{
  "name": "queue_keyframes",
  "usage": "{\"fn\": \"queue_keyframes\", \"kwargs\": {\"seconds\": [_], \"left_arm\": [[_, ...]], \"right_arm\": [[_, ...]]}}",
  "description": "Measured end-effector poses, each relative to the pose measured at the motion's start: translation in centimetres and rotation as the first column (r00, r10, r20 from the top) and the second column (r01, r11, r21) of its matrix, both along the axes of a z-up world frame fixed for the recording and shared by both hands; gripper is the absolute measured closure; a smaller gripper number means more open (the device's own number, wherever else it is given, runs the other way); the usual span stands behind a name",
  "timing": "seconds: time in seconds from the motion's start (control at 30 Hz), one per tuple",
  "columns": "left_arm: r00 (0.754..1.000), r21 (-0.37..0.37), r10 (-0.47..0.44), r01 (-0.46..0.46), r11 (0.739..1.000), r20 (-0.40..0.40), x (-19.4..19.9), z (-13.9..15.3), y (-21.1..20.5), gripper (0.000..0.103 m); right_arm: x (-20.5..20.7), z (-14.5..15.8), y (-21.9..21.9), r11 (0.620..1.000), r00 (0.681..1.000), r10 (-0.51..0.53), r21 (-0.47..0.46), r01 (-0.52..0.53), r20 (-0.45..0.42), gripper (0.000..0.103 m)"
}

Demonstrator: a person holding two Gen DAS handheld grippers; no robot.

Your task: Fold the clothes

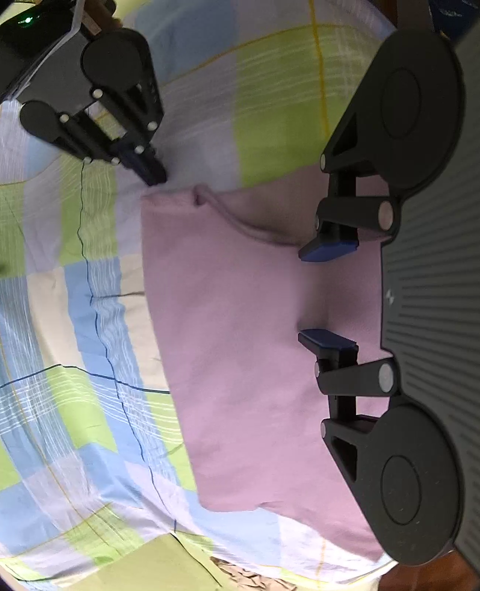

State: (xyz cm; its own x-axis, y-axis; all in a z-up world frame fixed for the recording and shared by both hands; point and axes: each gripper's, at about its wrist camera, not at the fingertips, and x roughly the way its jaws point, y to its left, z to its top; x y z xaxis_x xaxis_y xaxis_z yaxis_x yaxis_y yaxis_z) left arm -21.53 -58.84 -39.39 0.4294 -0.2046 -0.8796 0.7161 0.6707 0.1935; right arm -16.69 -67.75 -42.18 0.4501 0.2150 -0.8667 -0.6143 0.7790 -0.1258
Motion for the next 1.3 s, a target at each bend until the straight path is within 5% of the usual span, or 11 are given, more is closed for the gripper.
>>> {"fn": "queue_keyframes", "kwargs": {"seconds": [0.13,0.27,0.4,0.5,0.6,0.67,0.77,0.87,0.97,1.07,1.3], "left_arm": [[0.998,-0.012,0.024,-0.024,1.000,0.061,-2.0,1.3,0.9,0.042],[0.995,0.016,0.074,-0.075,0.997,0.066,-3.1,0.3,1.4,0.039],[0.995,0.036,0.084,-0.086,0.996,0.055,-5.8,0.3,2.9,0.039],[0.997,-0.005,0.073,-0.073,0.997,0.032,-9.1,1.8,4.8,0.036],[0.994,0.046,0.112,-0.112,0.993,-0.011,-11.1,1.7,5.4,0.036],[0.984,0.041,0.171,-0.169,0.985,-0.042,-11.4,1.6,5.8,0.036],[0.954,0.017,0.291,-0.291,0.957,-0.072,-11.2,1.3,5.7,0.036],[0.921,0.015,0.383,-0.383,0.924,-0.070,-11.6,1.1,4.7,0.036],[0.913,0.013,0.404,-0.404,0.915,-0.059,-12.3,1.0,4.1,0.036],[0.919,0.036,0.392,-0.391,0.920,-0.026,-12.7,0.9,3.3,0.036],[0.963,0.234,0.067,-0.130,0.963,0.259,-14.2,0.9,0.6,0.036]], "right_arm": [[-0.9,2.4,-0.3,0.993,0.993,-0.117,0.027,0.116,0.017,0.091],[-0.3,4.5,1.6,0.966,0.984,-0.159,0.216,0.140,0.075,0.081],[0.2,1.2,3.4,0.987,0.988,-0.156,0.045,0.156,-0.010,0.074],[-1.6,2.9,3.6,0.983,0.983,-0.185,-0.015,0.185,0.000,0.069],[-5.2,5.6,5.8,0.999,0.999,-0.029,0.036,0.028,0.042,0.041],[-7.3,5.9,7.8,0.991,0.991,0.123,0.039,-0.125,0.048,0.040],[-10.9,4.3,11.5,0.907,0.903,0.421,-0.033,-0.420,0.083,0.042],[-14.3,1.7,13.0,0.716,0.687,0.698,-0.187,-0.672,0.202,0.049],[-14.5,0.5,13.0,0.622,0.577,0.781,-0.207,-0.755,0.239,0.051],[-13.9,-0.9,13.2,0.564,0.522,0.824,-0.230,-0.793,0.219,0.077],[-12.1,2.7,11.9,0.591,0.553,0.793,-0.101,-0.800,0.257,0.101]]}}
